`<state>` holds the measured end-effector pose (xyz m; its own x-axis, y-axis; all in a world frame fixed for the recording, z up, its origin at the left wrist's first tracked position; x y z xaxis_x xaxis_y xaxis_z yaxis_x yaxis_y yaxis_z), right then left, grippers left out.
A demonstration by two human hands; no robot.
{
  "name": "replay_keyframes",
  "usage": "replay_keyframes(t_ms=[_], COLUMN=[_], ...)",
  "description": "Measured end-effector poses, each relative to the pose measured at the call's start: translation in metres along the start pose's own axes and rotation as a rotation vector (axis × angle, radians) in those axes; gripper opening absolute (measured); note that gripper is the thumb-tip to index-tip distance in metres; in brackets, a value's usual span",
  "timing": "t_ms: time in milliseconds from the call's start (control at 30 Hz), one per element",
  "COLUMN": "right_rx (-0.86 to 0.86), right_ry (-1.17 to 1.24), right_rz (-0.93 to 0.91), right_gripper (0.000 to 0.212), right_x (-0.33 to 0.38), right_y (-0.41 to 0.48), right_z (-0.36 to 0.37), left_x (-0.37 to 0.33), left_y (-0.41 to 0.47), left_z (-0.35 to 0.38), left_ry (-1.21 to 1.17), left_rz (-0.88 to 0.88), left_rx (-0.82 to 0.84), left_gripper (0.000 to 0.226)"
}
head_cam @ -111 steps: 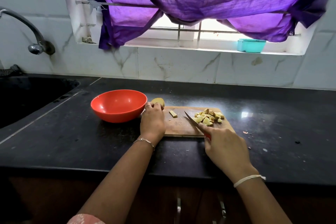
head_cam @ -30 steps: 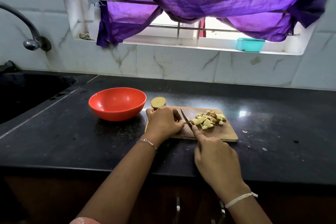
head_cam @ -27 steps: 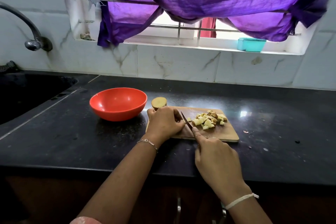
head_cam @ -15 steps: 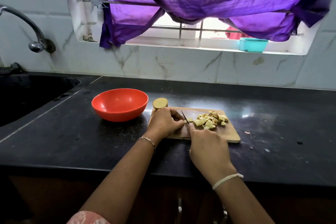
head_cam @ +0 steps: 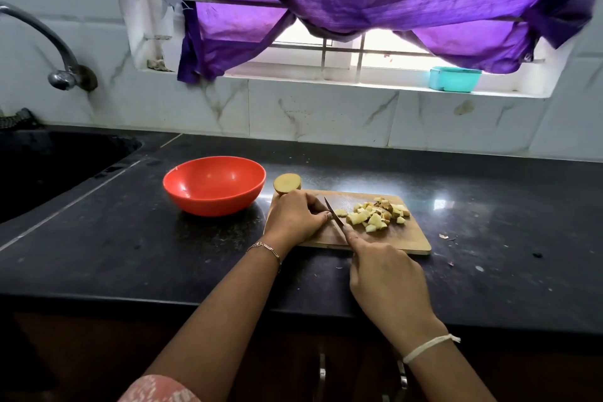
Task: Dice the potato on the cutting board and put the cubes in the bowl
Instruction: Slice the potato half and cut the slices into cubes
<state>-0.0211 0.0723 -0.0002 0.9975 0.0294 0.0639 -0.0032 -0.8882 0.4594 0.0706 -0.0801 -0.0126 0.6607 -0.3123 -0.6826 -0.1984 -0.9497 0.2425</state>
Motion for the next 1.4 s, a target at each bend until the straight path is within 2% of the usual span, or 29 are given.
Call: replay_keyframes(t_ms=[400,533,633,767,900,1133,1400], right_rx=[0.058,-0.019,-0.059,-0.039,-0.017,-0.031,0.004], right_ry=[-0.044,0.036,0.042,0.034,-0.022,-0.127,-0.015], right_rz=[-0.014,0.053,0.023,-0.021,-0.022,0.075,0.165], right_gripper=[0.06,0.058,0.057,0.055,0.056,0.05,0.048], right_x=[0.004,-0.004,0.002,0.01,0.007,-0.021,-0.034], right_y=[0.024,0.011,0.0,-0.001,0.006,0.015,0.016], right_z=[0.014,0.005,-0.007,-0.011,-0.005,-0.007,-0.011], left_x=[0.002,0.007,0.009,0.009,0.009,0.008,0.008], left_y=[-0.001,0.002,0.002,0.001,0.0,-0.002,-0.003], left_z=[0.002,-0.003,-0.012,-0.022,-0.02,-0.016,-0.015], left_ry=[-0.014,-0.071,-0.137,-0.155,-0.108,-0.08,-0.083], left_rz=[-0.015,-0.049,-0.069,-0.075,-0.074,-0.073,-0.075], left_rx=[0.044,-0.002,-0.077,-0.159,-0.148,-0.106,-0.098], left_gripper=[0.004,0.01,0.007,0.005,0.007,0.007,0.009])
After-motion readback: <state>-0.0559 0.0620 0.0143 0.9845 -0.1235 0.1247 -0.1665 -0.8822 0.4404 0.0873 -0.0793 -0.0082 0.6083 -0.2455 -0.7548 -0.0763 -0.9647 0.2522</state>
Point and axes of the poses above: each hand's wrist, its own y-axis towards the middle knuckle, its own z-axis out of the palm, x = y × z, the point moved 9 cm from there along y, towards the middle knuckle, and after that the axes turned 8 degrees about -z, right-handed, at the moved point
